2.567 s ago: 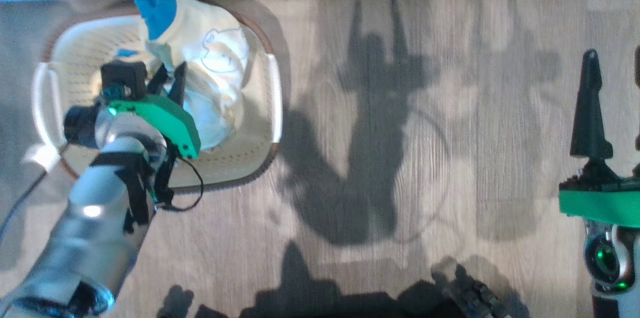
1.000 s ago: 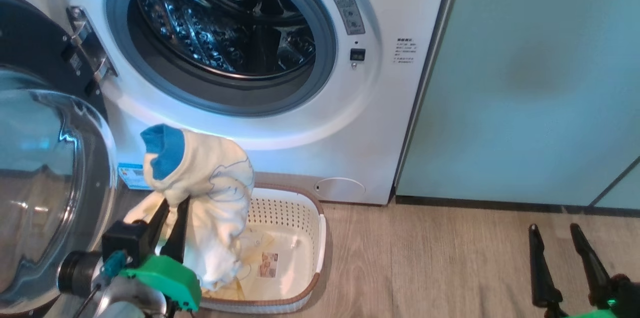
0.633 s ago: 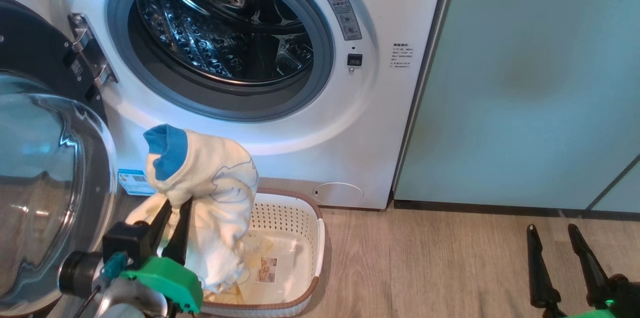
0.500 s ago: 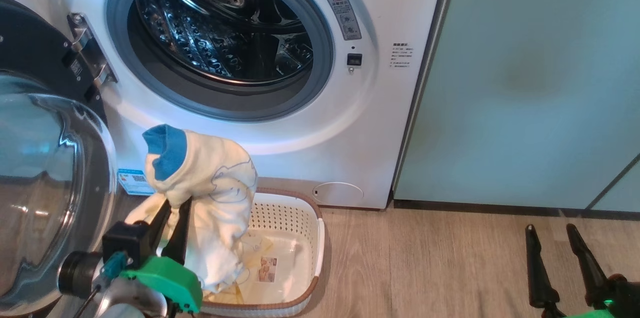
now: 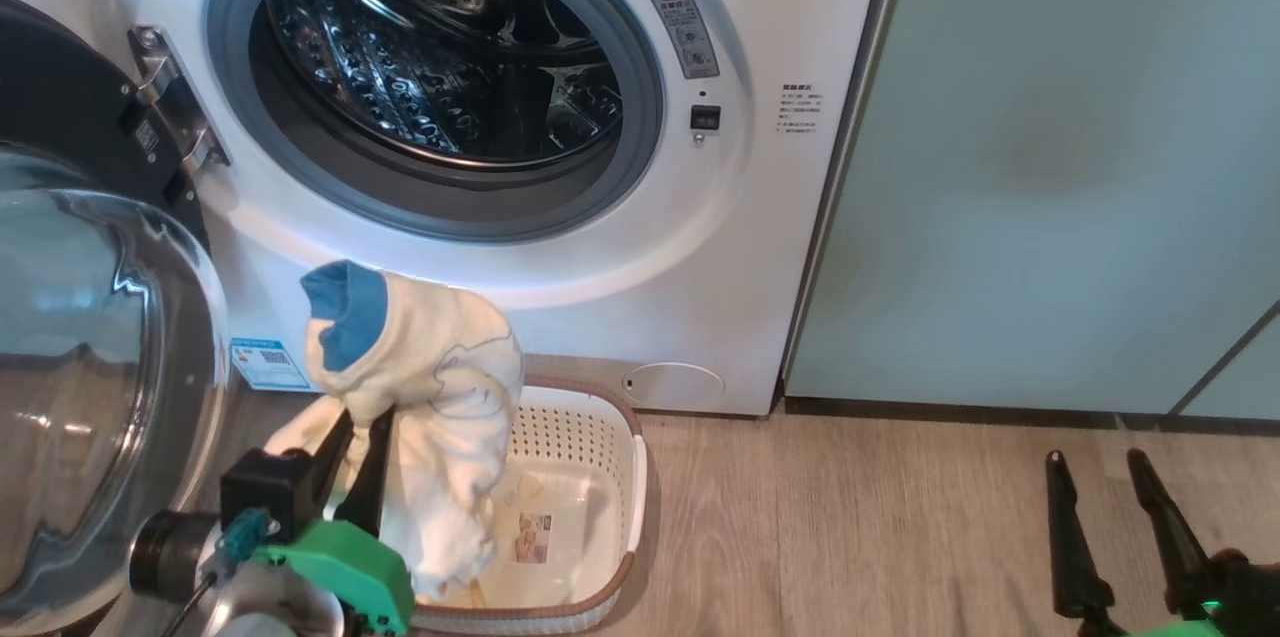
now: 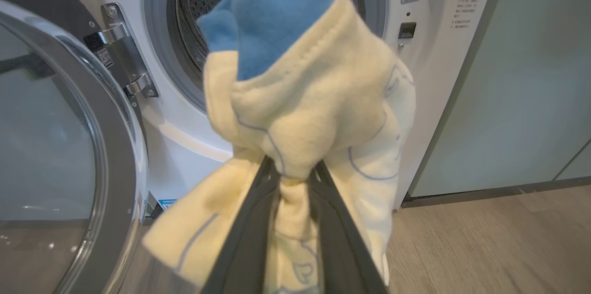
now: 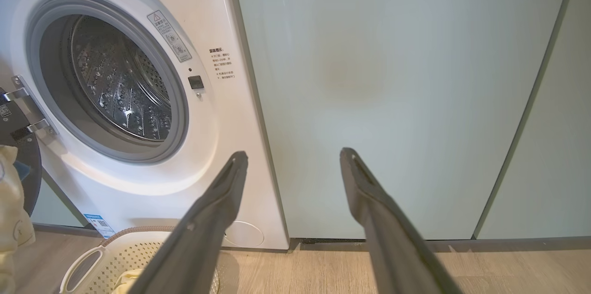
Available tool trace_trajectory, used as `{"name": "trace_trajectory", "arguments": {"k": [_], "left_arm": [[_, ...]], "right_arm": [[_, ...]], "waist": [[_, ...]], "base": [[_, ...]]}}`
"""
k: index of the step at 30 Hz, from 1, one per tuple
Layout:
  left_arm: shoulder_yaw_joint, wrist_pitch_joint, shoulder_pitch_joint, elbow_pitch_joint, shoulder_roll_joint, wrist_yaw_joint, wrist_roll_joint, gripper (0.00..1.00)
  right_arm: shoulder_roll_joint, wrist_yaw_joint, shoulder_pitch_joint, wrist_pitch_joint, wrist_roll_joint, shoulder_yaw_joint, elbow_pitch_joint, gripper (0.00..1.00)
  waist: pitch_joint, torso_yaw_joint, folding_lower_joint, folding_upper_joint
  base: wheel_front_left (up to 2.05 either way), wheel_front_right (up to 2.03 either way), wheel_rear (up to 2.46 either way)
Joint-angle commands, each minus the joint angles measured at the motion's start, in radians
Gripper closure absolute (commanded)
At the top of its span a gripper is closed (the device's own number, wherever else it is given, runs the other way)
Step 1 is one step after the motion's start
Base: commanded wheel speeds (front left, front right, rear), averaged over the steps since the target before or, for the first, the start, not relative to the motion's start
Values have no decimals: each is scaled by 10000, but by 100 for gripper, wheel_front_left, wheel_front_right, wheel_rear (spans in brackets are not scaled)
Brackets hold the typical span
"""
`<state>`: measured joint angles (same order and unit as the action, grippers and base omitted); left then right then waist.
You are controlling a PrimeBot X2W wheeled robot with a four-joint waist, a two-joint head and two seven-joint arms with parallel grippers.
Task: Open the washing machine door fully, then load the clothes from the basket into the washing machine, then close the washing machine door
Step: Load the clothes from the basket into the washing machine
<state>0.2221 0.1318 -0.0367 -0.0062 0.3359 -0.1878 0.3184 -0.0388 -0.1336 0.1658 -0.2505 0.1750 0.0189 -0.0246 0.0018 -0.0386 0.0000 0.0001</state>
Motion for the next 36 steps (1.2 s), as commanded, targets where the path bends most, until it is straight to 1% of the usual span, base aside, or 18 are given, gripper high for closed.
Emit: {"name": "trace_trajectory", "arguments": {"k": [1,10,18,21,27,36], "left_arm": [[-452,14,635,-235,229,-9,40,100],[-511,126,1513,296,208,76,190,100],[-693,136,2960,916,383,268,317,100],[-785,86,3620,1210,541,363,343,100],[-1075,-238,5028,1784,1036,570,461,100],[-1482,-1611,7193,2638,1918,1292,1187,100]], "right_arm": [[-114,29,-281,-24,54,250,290,0],[-114,29,-569,-48,140,309,377,0],[-114,29,-1067,-89,238,316,490,0],[-114,29,-1276,-101,285,335,545,0],[-114,29,-1725,-109,496,389,756,0],[-114,29,-2285,-111,905,533,911,0]], "waist": [[34,-16,0,-1],[868,-357,0,-1],[2231,-704,0,-1],[2763,-859,0,-1],[3785,-1164,0,-1],[5036,-1601,0,-1]], "base": [[0,0,0],[0,0,0],[0,0,0],[0,0,0],[0,0,0],[0,0,0]]}}
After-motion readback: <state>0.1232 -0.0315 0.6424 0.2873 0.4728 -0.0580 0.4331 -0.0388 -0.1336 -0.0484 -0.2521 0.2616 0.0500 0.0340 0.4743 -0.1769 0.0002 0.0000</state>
